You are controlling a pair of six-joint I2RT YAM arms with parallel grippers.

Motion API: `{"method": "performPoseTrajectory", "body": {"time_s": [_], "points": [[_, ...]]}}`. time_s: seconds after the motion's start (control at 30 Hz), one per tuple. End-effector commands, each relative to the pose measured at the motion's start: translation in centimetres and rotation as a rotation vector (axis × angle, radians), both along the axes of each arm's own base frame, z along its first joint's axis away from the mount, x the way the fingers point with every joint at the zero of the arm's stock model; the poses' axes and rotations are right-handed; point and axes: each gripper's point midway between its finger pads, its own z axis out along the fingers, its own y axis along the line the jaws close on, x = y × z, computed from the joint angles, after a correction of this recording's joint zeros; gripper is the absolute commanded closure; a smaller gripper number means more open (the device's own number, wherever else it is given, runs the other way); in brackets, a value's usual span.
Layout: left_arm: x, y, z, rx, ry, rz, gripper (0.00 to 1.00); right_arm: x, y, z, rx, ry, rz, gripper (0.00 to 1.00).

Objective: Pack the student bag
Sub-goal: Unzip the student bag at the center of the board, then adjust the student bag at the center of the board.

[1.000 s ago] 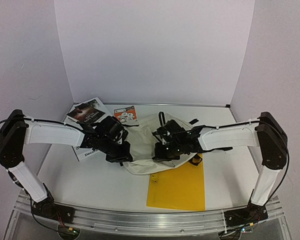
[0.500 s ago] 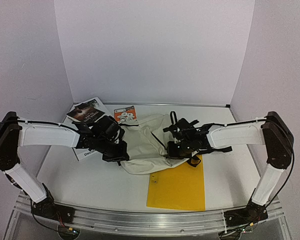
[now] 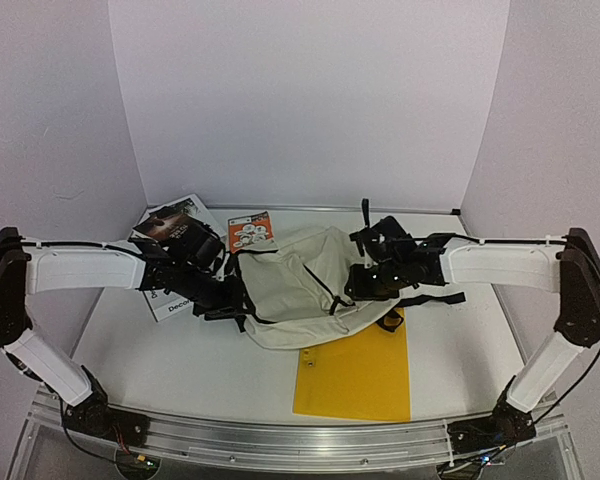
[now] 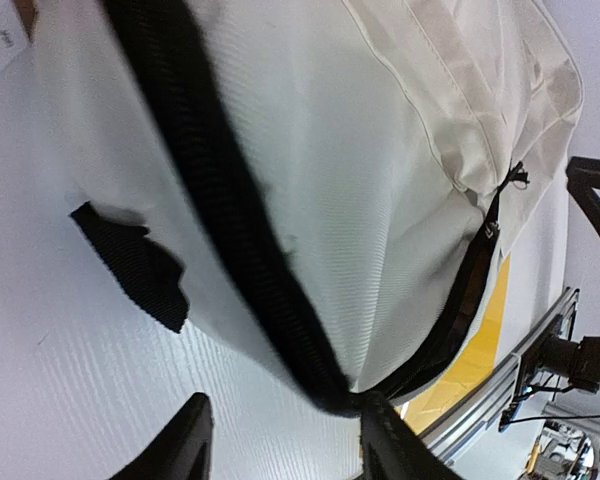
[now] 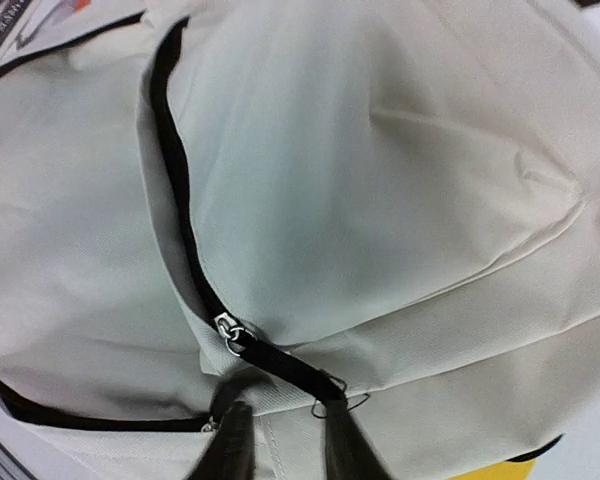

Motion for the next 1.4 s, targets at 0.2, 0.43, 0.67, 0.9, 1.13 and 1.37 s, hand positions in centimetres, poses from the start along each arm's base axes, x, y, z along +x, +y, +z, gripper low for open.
{"method": "performPoseTrajectory", "body": {"time_s": [0.2, 0.43, 0.67, 0.9, 1.13, 1.37], "points": [[4.2, 5.5, 5.9, -0.06, -0.083, 0.134, 0.31, -1.0, 4.0, 12.8, 0.215, -0.274, 0.197, 0.39], [5.9, 3.3, 6.2, -0.163, -0.084, 0.106, 0.29, -2.3, 12.1, 10.6, 0.208, -0.256, 0.311, 0.28], [6.5, 4.2, 4.9, -0.117, -0.079, 0.166, 0.43, -2.1, 18.6, 7.8, 0.205, -0.24, 0.372, 0.42], [6.8, 4.8, 4.4, -0.118, -0.085, 0.203, 0.47, -2.1, 21.3, 5.7, 0.194, -0.224, 0.415, 0.49], [6.8, 5.0, 4.4, -0.125, -0.086, 0.211, 0.48, -1.8, 22.4, 3.9, 0.185, -0.203, 0.427, 0.6], [6.7, 5.3, 4.2, -0.122, -0.083, 0.216, 0.48, -1.7, 22.8, 3.0, 0.18, -0.191, 0.426, 0.66]]}}
